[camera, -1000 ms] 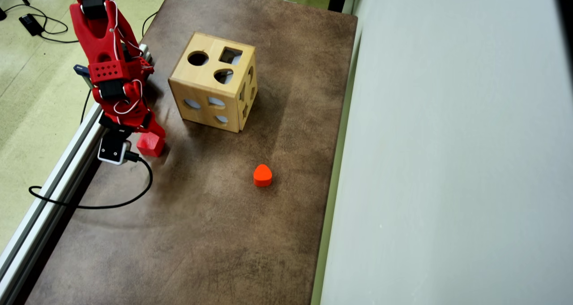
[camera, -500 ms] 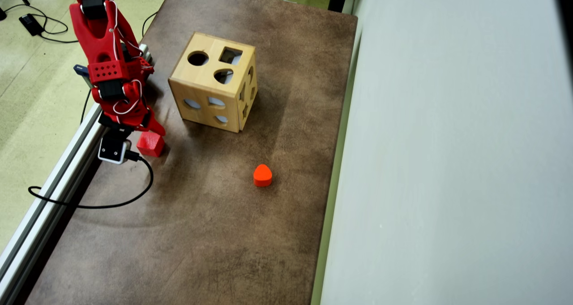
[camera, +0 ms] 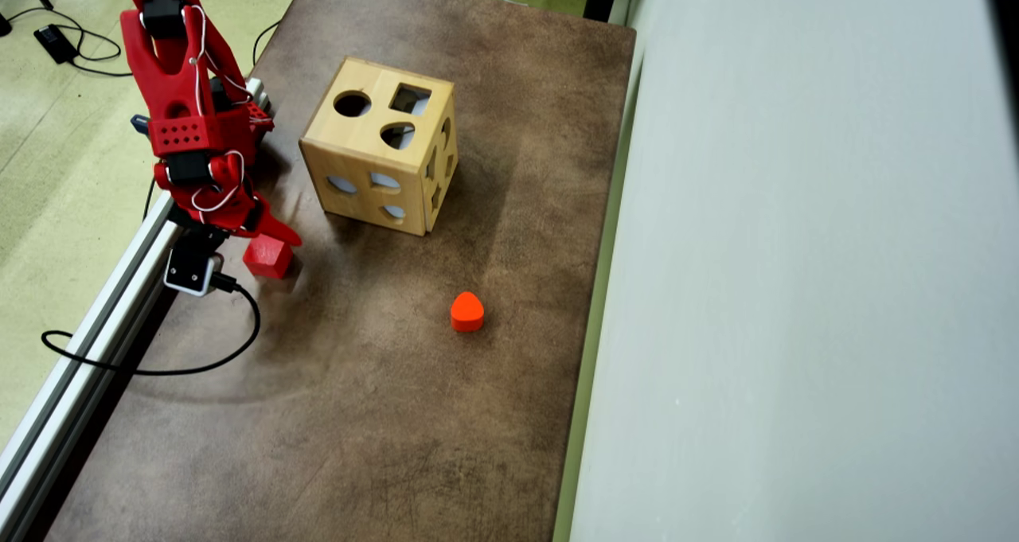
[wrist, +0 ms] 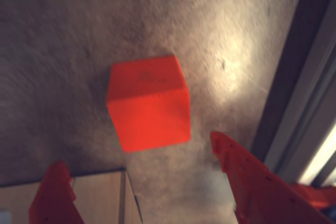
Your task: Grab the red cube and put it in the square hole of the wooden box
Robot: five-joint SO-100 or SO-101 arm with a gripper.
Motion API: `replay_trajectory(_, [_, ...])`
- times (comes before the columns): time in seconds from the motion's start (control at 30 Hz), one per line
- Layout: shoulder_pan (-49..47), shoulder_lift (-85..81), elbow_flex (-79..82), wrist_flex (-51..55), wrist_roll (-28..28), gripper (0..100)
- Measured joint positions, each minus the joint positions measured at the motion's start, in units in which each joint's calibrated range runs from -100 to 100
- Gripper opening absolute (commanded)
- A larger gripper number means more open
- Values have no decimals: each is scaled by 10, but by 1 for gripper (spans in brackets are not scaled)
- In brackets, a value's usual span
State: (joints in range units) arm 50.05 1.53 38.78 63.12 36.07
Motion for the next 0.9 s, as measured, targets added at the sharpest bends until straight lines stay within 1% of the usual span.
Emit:
replay_trajectory(0.17, [1,19,-1,-28,0,41])
replay_trajectory(0.3, [0,50,-1,-26,0,41])
replay_trajectory(0.9, [-1,53,-1,-29,0,41])
